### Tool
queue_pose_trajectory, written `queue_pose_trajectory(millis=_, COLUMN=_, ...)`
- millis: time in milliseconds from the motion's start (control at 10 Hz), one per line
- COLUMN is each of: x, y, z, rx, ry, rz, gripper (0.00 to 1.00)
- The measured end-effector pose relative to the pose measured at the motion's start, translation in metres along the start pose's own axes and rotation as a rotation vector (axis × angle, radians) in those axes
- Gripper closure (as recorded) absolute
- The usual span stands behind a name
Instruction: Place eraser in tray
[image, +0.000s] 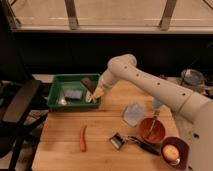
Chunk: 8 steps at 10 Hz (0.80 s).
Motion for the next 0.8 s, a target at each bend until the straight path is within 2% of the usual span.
queue_pose_trajectory(millis=200, x=-0.032, y=0.016, z=0.029, rx=-0.039, ry=0.031, rz=-0.118, gripper=1.0)
queue_pose_trajectory(millis=400, x=-0.053, y=0.018, z=0.053, rx=-0.037, ry=0.061, rz=-0.206, gripper=1.0)
queue_pose_trajectory(millis=600, x=-0.066, y=0.002, z=0.07, rx=-0.021, ry=0.078, rz=-0.254, gripper=1.0)
queue_pose_trajectory(millis=800, x=-0.072, y=-0.016, z=0.08, rx=-0.029, ry=0.07, rz=-0.268, gripper=1.0)
